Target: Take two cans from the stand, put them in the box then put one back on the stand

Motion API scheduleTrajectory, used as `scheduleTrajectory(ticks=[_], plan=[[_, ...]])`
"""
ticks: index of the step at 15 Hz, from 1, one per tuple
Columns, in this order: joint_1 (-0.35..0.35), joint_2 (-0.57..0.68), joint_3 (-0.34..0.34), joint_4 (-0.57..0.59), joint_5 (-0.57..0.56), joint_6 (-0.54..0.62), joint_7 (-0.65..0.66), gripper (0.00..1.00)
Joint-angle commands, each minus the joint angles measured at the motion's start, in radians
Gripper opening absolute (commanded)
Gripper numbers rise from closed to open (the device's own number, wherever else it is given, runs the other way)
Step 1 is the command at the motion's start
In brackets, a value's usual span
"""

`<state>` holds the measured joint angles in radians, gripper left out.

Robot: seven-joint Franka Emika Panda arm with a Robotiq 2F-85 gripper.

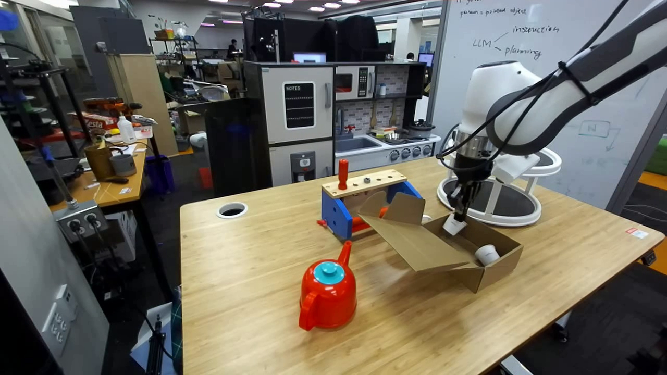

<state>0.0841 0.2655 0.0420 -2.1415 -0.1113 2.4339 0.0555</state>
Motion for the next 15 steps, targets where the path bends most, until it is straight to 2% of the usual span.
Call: scheduleTrajectory(ticks=[1, 11, 13, 15], plan=[[-0.019, -0.066, 0.001, -0.033, 0.018, 0.0, -0.044, 0.01], [-0.062, -0.215, -0.045, -0.082, -0.014, 0.012, -0.016, 0.01], [-0.072, -0.24, -0.05, -0.078, 0.019, 0.007, -0.039, 0.01], [-0.077, -0.282, -0.046, -0.078, 0.098, -0.001, -0.102, 0.01]])
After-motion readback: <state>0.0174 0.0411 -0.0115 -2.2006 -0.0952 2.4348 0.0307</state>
